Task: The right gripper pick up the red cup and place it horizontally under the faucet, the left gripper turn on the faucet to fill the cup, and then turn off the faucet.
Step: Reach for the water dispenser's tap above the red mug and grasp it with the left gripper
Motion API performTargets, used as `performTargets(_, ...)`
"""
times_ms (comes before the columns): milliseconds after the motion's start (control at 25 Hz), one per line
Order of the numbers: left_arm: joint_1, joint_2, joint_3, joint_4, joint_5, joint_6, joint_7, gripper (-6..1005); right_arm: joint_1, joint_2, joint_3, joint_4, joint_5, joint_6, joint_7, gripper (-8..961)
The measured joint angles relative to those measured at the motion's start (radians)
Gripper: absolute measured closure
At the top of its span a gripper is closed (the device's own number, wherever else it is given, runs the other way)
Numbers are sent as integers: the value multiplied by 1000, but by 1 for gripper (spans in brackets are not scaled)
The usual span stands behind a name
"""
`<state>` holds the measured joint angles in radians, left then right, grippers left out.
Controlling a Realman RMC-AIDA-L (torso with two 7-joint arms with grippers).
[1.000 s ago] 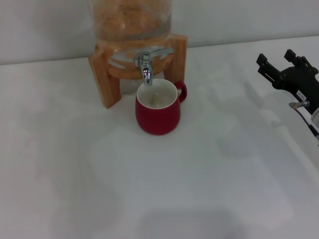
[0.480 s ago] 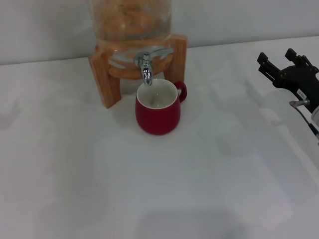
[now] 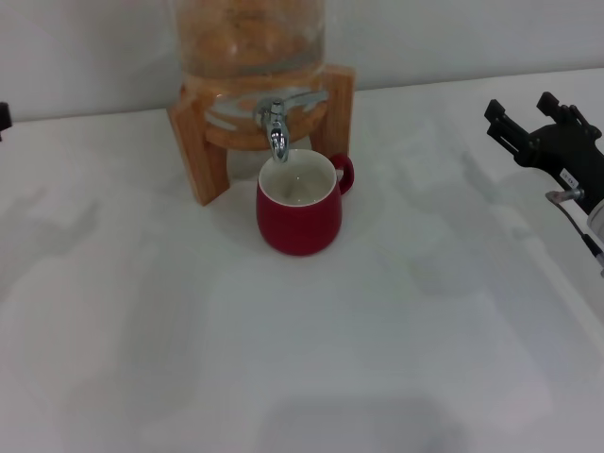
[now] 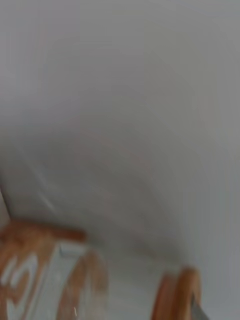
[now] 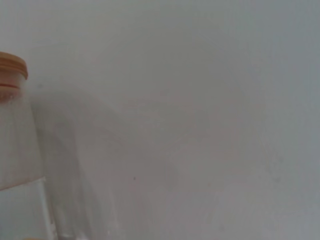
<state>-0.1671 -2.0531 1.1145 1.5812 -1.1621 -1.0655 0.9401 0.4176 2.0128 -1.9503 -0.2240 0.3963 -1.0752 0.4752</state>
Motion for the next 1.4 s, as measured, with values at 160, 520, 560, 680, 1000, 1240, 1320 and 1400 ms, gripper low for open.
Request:
performTargets(160,-26,-4,-67,-56,-107,-95,99,138,0,2,-4,-3,-3,0,0,110)
performTargets(520,-125,20,-115,-187,-167,-245,193,138,-1,5,-11,-7,-5,1,0,109)
performTargets(560,-134,23,-116,-197,-167,-256,198,138,-1,6,-14,-7,-5,2,0,109)
performTargets(680,-165,26,-117,-220,-167,-279,210,138,-1,7,-17,-7,-5,2,0,110)
performTargets(1000,-218,20,-117,-226,-153,-309,200,138,0,9,-19,-9,-5,2,2,110)
performTargets(1240,-252,26,-117,-236,-153,-307,153,138,0,9,-38,-11,-5,1,2,109)
performTargets(1320,-258,24,-117,-239,-159,-303,149,138,0,9,-43,-11,-5,1,2,109)
performTargets(1400,-269,19,-115,-244,-161,-301,150,138,0,9,-46,-12,-5,1,2,109)
